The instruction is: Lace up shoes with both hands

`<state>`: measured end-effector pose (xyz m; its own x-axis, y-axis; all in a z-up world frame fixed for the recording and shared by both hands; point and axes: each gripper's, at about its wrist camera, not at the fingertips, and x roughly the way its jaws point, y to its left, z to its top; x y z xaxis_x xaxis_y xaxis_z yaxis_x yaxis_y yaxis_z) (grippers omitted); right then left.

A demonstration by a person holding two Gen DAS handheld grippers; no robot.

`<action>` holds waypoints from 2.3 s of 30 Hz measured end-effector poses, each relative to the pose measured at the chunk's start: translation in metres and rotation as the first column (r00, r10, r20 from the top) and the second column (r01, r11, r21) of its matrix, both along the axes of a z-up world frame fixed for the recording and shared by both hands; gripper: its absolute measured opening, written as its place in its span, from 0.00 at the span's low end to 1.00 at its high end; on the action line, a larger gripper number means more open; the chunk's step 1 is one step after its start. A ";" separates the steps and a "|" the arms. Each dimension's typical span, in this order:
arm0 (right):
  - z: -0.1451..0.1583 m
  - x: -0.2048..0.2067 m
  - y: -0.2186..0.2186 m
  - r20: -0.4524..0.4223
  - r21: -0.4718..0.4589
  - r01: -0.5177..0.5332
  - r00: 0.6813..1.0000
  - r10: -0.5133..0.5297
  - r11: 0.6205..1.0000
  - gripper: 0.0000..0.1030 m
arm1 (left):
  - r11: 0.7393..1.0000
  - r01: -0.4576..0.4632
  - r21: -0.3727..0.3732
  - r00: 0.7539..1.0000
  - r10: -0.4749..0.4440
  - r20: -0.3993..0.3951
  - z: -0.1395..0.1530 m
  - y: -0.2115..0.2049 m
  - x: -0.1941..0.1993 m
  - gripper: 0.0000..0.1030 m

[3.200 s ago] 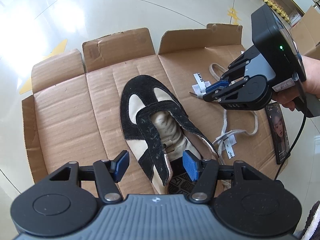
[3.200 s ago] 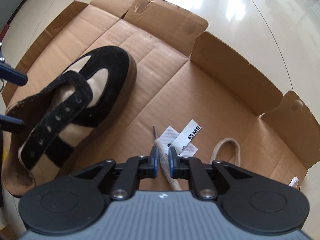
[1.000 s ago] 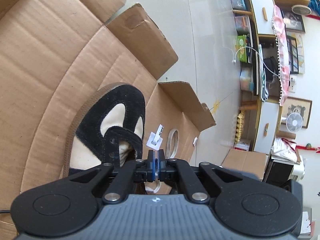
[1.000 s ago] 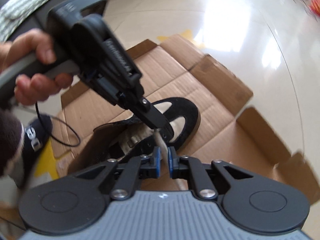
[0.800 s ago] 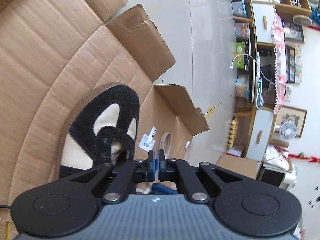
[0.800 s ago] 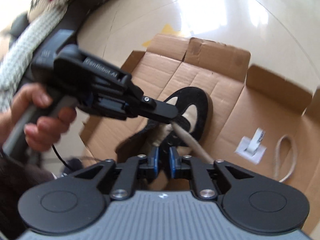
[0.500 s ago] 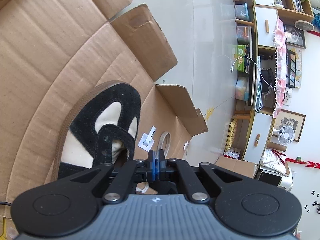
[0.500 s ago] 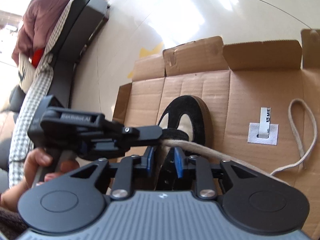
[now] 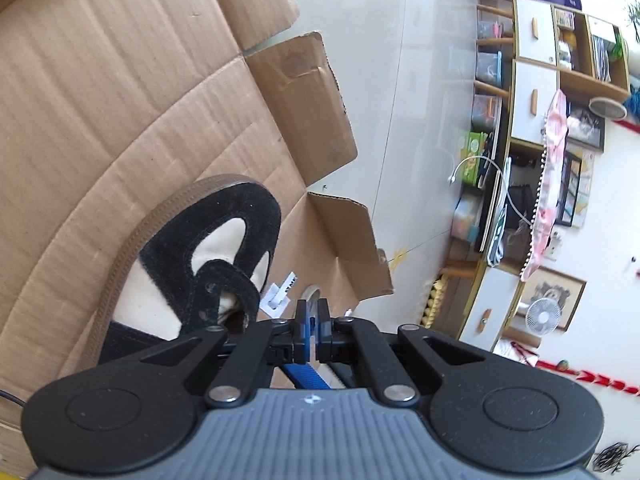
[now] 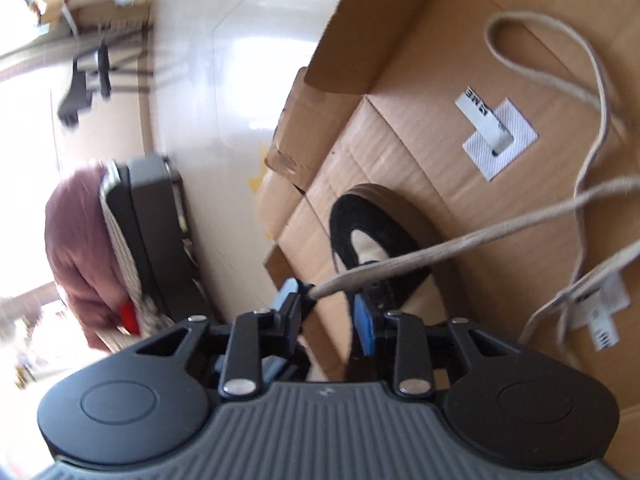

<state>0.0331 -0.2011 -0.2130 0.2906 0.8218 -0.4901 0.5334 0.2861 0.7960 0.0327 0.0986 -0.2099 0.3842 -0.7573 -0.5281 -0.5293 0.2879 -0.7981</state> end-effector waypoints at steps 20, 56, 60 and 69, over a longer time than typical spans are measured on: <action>0.011 0.015 0.012 0.123 -0.245 -0.019 0.991 0.051 0.969 0.03 | 0.949 0.201 0.242 0.967 -0.231 0.105 0.024 -0.013 0.004 0.07; 0.047 0.012 0.075 0.360 -0.736 -0.224 0.669 0.650 0.639 0.04 | 0.727 0.449 0.519 0.782 -0.601 0.166 0.036 -0.062 -0.009 0.27; 0.047 0.012 0.077 0.364 -0.733 -0.228 0.665 0.652 0.641 0.04 | 0.737 0.443 0.510 0.785 -0.594 0.176 0.037 -0.060 -0.012 0.27; 0.051 0.006 0.071 0.401 -0.727 -0.235 0.617 0.677 0.646 0.03 | 0.694 0.451 0.561 0.669 -0.679 0.303 0.049 -0.059 -0.049 0.29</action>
<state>0.0394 -0.1305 -0.1615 0.3539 0.5536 -0.7539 -0.3356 0.8275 0.4501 -0.0159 0.0396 -0.1611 0.2279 -0.6606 -0.7153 0.2479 0.7498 -0.6135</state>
